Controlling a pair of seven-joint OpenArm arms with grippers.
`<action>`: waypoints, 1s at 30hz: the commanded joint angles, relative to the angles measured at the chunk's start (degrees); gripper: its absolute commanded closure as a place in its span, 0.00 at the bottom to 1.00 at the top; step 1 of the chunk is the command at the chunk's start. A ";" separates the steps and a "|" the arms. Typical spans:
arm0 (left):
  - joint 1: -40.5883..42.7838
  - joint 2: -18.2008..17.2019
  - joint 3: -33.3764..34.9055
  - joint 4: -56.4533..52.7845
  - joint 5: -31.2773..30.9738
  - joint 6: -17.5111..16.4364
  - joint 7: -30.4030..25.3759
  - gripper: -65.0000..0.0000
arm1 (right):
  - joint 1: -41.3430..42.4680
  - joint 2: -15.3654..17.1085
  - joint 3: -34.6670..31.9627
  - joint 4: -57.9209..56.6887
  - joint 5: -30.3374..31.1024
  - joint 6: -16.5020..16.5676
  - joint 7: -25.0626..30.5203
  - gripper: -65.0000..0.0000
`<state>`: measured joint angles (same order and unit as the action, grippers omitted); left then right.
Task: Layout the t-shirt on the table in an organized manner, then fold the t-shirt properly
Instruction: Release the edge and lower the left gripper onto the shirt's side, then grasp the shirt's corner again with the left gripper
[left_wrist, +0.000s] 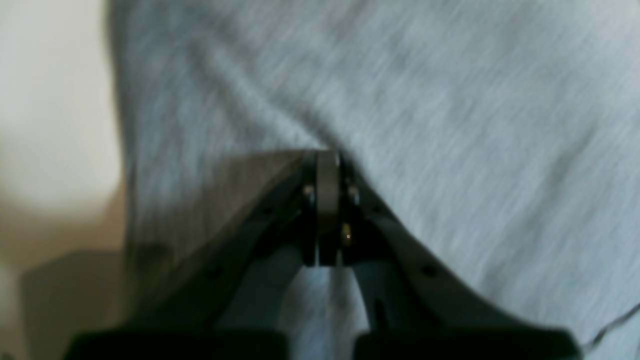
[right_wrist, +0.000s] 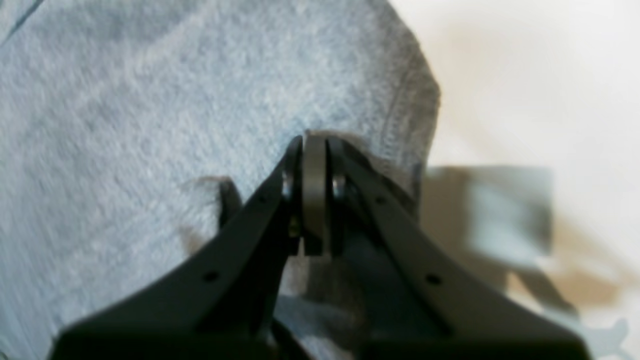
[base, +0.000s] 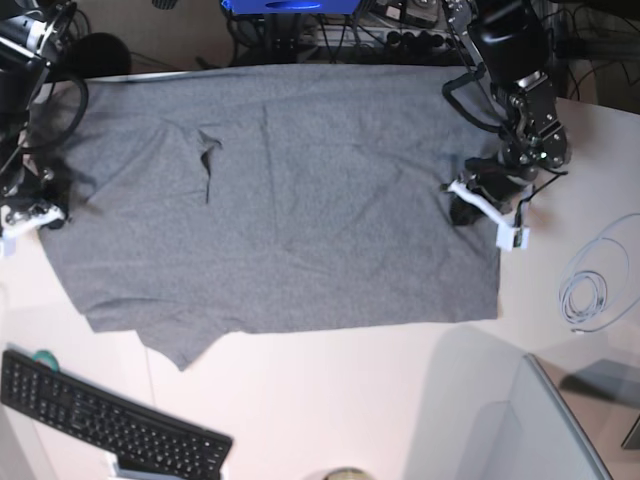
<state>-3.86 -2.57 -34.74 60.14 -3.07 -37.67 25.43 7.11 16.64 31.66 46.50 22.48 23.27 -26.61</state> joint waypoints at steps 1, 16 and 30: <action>-1.72 -0.46 1.03 -1.19 0.21 0.97 -1.65 1.00 | 0.67 0.98 0.21 -0.30 -0.90 -3.62 0.81 0.98; -8.23 -1.78 3.05 -7.00 0.21 3.96 -8.42 1.00 | -0.92 2.21 0.21 3.13 -0.81 -8.63 3.01 0.98; 10.41 0.77 -1.26 19.64 -14.64 3.60 3.54 1.00 | 10.95 5.47 -0.41 1.72 -0.99 -8.37 2.92 0.66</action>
<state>7.33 -1.21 -35.97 78.59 -16.69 -33.30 30.28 16.95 21.39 31.24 46.85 20.80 14.50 -24.62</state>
